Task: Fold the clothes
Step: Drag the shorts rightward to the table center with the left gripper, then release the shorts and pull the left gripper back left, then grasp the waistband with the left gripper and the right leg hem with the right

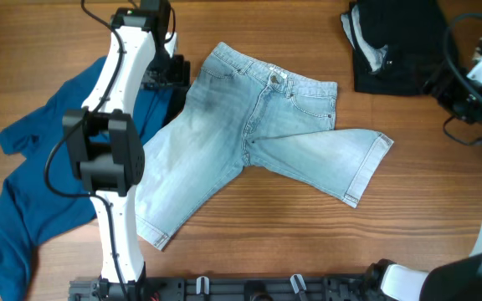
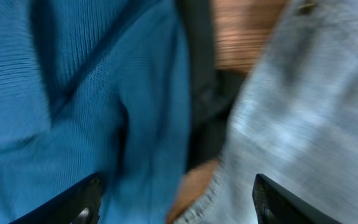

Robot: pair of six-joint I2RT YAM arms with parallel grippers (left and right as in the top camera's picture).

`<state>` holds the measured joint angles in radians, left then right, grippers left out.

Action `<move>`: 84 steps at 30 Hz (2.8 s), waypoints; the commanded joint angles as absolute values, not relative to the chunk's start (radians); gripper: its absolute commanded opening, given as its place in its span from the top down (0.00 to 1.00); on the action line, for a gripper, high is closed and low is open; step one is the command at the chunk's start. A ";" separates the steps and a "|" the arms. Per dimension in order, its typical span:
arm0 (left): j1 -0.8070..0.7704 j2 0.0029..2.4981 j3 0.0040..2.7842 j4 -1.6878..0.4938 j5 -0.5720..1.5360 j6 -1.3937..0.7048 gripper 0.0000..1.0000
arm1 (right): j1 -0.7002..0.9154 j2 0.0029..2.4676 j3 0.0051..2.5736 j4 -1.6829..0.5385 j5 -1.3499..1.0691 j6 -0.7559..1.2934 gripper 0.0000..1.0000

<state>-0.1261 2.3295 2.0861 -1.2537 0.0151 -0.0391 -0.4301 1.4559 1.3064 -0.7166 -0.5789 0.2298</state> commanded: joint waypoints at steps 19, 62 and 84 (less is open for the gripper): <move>0.161 2.574 2.091 -0.744 -0.274 -0.001 0.00 | -0.207 1.568 1.327 -0.673 -0.371 0.210 0.25; -0.203 2.386 2.106 -0.681 0.320 0.415 0.01 | -0.134 1.592 1.327 -0.705 -0.414 0.105 0.17; -0.237 2.561 2.109 -0.573 0.272 0.197 0.96 | -0.134 1.592 1.327 -0.717 -0.373 0.107 0.21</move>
